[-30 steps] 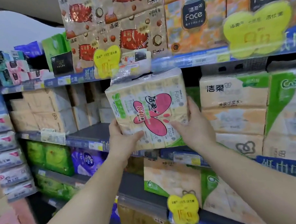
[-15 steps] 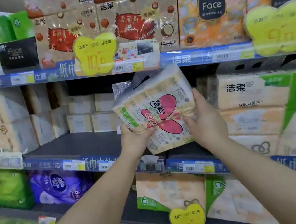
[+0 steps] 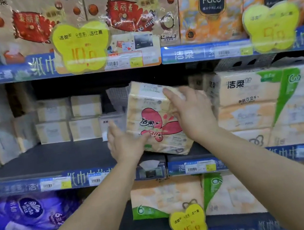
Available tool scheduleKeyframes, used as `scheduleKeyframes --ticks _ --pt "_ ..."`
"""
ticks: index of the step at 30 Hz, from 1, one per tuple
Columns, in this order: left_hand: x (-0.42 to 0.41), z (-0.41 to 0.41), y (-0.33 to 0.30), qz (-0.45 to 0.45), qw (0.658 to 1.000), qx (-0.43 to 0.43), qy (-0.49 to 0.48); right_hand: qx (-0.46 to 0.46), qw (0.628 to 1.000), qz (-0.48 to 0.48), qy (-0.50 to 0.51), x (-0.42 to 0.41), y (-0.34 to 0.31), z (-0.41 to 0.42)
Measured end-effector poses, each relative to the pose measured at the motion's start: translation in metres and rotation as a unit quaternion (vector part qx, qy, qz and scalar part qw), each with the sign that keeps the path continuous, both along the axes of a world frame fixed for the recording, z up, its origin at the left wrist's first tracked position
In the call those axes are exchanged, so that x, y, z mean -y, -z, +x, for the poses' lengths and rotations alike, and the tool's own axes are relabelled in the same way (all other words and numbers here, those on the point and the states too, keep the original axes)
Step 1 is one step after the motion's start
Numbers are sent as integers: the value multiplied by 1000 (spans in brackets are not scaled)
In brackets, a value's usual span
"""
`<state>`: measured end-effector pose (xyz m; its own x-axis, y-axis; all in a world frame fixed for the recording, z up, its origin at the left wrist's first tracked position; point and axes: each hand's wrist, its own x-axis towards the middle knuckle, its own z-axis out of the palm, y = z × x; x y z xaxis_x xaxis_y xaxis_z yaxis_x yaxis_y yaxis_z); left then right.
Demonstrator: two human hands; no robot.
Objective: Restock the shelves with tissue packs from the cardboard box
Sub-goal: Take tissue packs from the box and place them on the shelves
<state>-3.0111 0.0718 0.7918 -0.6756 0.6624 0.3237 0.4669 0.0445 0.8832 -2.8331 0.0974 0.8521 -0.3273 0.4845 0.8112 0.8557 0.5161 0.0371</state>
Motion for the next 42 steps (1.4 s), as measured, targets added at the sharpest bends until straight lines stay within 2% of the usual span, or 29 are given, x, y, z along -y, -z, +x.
scheduleKeyframes --ticks 2,4,7,9,13,15,21,30,35,38,42 --pt "-2 -15 -3 26 997 9 75 32 998 13 -49 -9 0 -12" --pt "1 -23 -4 24 992 52 112 21 997 23 -63 -12 5 -22" --pt "2 -30 0 27 988 82 125 -88 995 11 -51 -7 26 -25" --pt "-4 -29 3 41 987 91 129 -142 988 -36 -53 -7 48 -16" --pt "-23 -22 5 25 988 75 134 -114 960 -246 -74 -10 86 6" --pt "-35 -17 5 16 984 78 160 -115 945 -300 -56 -16 92 14" --pt "-59 2 6 11 964 108 241 -110 914 -390 6 -27 79 25" --pt "-66 1 12 7 958 121 259 -83 897 -433 21 -31 66 24" --pt "-51 10 9 16 982 59 176 -125 881 -456 -15 -24 64 25" --pt "-31 24 10 -31 990 -78 110 -151 882 -443 -60 -1 71 33" --pt "-1 68 7 -88 972 -206 77 -171 890 -414 -84 33 73 67"
